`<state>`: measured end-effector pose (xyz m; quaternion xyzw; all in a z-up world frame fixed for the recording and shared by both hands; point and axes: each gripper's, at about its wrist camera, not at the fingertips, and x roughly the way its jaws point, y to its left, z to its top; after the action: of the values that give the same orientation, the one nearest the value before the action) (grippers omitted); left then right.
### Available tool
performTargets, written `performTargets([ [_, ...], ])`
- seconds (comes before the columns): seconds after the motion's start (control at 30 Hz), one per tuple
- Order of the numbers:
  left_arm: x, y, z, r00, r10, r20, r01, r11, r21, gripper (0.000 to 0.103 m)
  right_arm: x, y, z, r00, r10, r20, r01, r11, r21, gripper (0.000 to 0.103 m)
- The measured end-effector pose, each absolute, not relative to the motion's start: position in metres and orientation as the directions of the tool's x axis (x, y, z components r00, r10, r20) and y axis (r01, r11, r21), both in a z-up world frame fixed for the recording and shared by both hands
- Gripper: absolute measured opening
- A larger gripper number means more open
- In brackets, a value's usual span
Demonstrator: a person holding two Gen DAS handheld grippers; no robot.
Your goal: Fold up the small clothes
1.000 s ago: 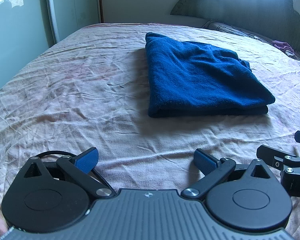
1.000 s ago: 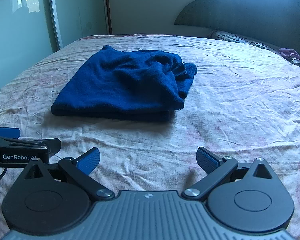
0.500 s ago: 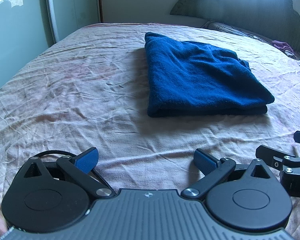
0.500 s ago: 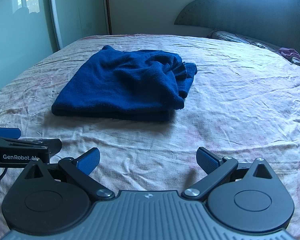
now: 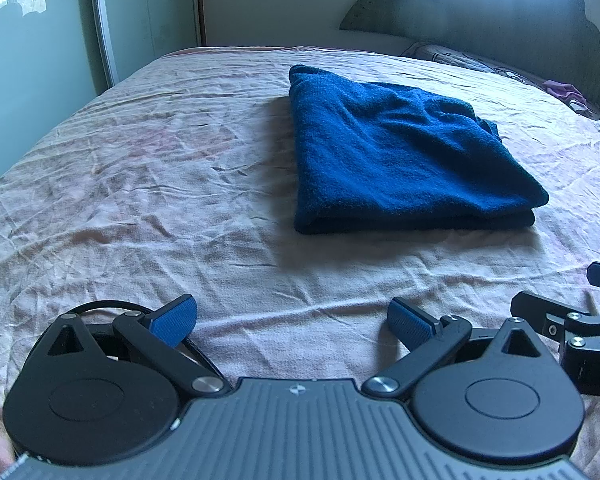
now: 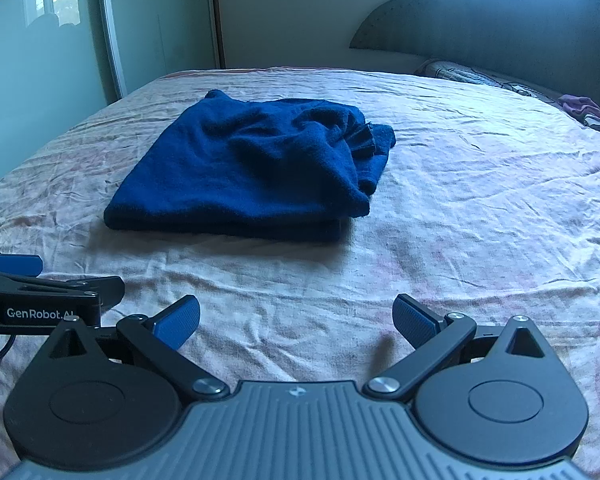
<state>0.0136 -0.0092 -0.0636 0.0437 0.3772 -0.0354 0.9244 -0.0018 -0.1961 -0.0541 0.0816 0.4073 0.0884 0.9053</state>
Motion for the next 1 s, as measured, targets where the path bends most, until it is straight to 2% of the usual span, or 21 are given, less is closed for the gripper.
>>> performTargets([
  [1.0, 0.001, -0.009, -0.05, 0.722, -0.055, -0.689, 0.109, 0.993, 0.035, 0.102, -0.005, -0.201, -0.051, 0.661, 0.226, -0.716, -0.091, 0.971, 0.222, 0.103],
])
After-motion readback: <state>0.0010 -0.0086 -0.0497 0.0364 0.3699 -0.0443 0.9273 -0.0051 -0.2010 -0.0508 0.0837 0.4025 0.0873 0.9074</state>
